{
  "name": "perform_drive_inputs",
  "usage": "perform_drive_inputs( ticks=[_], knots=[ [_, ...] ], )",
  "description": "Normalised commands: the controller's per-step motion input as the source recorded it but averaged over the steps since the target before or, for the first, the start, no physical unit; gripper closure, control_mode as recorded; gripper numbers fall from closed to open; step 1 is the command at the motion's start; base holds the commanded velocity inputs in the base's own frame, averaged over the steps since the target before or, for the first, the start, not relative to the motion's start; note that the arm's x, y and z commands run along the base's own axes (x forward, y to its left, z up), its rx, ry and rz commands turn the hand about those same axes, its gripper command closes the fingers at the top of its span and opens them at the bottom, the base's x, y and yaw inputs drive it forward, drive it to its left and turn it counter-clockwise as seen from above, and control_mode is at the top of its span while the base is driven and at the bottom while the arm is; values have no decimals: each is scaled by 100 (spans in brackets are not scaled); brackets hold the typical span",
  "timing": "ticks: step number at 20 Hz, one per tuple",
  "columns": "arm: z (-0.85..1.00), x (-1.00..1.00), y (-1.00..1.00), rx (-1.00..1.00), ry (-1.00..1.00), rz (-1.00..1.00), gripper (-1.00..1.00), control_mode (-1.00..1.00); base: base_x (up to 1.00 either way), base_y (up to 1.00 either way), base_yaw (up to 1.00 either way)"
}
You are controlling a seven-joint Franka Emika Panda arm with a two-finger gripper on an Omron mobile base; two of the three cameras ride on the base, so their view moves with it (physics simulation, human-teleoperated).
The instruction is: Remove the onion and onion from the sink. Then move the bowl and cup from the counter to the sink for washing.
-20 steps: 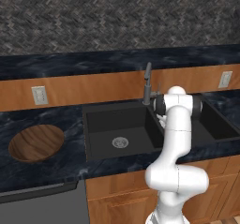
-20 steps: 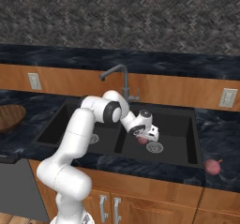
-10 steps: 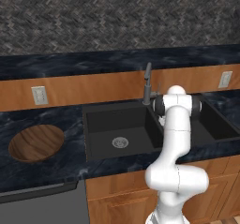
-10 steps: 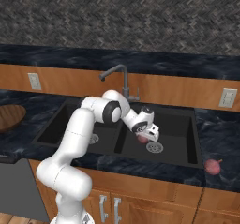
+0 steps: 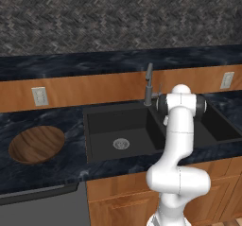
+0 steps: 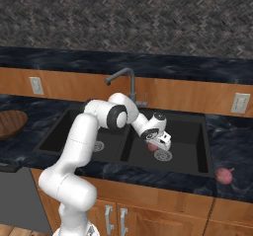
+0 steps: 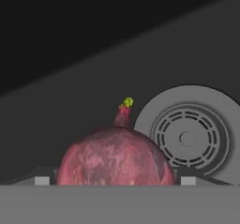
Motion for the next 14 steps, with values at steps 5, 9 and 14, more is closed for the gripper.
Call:
perform_drive_inputs(
  ticks=[5,9,14],
  knots=[
    [20,-25,-16,0,-5,-3,100,-100,0,0,0],
    [29,-21,-17,0,-1,0,100,-100,0,0,0],
    [32,-20,-20,0,-7,0,100,-100,0,0,0]
  ],
)
